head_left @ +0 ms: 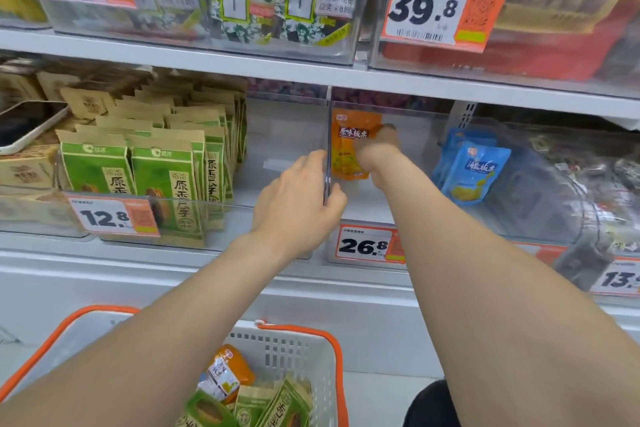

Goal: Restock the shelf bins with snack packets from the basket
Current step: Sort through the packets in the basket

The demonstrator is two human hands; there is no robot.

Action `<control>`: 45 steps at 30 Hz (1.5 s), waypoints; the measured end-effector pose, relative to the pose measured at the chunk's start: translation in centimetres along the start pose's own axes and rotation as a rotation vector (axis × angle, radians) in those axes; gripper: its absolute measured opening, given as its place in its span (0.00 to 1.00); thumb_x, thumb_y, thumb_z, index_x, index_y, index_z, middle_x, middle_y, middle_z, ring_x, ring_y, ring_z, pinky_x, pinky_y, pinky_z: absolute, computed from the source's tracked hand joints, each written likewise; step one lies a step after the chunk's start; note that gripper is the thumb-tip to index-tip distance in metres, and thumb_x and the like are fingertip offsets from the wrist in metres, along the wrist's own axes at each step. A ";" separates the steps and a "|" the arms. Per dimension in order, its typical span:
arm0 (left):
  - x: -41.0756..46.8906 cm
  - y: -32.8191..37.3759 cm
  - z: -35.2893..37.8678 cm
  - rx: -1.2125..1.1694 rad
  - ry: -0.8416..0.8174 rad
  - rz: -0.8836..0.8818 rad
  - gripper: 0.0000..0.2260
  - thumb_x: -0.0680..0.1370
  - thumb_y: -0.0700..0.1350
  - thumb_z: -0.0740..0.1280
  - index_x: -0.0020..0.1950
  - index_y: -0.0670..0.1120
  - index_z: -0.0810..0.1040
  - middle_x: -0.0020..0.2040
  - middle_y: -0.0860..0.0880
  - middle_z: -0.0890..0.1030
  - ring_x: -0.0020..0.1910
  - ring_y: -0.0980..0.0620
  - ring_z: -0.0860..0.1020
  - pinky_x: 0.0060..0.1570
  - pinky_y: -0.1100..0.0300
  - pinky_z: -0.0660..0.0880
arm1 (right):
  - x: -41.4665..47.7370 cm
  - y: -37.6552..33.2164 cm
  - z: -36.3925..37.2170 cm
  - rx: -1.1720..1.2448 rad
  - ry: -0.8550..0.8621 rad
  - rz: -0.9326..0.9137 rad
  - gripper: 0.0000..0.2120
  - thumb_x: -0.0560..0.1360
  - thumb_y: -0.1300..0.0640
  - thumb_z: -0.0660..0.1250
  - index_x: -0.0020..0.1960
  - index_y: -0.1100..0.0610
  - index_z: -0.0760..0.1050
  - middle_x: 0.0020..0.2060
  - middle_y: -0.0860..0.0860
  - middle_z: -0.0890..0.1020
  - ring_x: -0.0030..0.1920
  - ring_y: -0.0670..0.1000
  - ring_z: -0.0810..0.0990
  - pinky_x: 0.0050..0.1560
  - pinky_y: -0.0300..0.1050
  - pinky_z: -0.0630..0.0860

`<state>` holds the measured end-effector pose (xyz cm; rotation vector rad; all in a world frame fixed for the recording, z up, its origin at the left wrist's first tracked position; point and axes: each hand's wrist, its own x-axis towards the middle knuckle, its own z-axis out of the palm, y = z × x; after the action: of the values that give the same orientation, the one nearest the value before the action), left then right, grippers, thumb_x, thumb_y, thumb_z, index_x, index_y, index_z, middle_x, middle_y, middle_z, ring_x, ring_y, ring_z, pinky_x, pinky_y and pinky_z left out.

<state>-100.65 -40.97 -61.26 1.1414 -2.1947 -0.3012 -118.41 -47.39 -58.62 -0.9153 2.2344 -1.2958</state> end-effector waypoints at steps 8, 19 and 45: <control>0.0 -0.2 0.4 0.054 -0.034 -0.021 0.16 0.82 0.53 0.59 0.69 0.51 0.67 0.62 0.48 0.78 0.51 0.36 0.79 0.42 0.49 0.69 | 1.9 -0.2 1.5 -0.307 0.034 0.070 0.34 0.82 0.57 0.64 0.81 0.62 0.51 0.75 0.56 0.69 0.73 0.58 0.71 0.58 0.45 0.72; -0.1 -0.1 0.2 0.071 -0.057 -0.019 0.14 0.83 0.54 0.58 0.67 0.51 0.67 0.61 0.49 0.77 0.48 0.37 0.78 0.41 0.49 0.69 | 1.0 0.7 1.7 -0.237 -0.220 0.114 0.07 0.83 0.56 0.63 0.55 0.59 0.76 0.56 0.58 0.82 0.57 0.58 0.83 0.63 0.54 0.81; -3.0 -1.6 -1.7 -0.072 0.194 0.229 0.13 0.79 0.50 0.64 0.60 0.45 0.74 0.56 0.47 0.72 0.53 0.44 0.74 0.53 0.44 0.73 | -11.2 -2.3 -2.6 -0.120 0.113 -0.229 0.11 0.81 0.53 0.57 0.50 0.59 0.74 0.55 0.58 0.81 0.56 0.62 0.79 0.50 0.52 0.75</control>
<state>-97.30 -39.38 -62.01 0.8334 -2.0993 -0.1612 -111.37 -38.67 -55.19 -1.1999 2.3709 -1.3524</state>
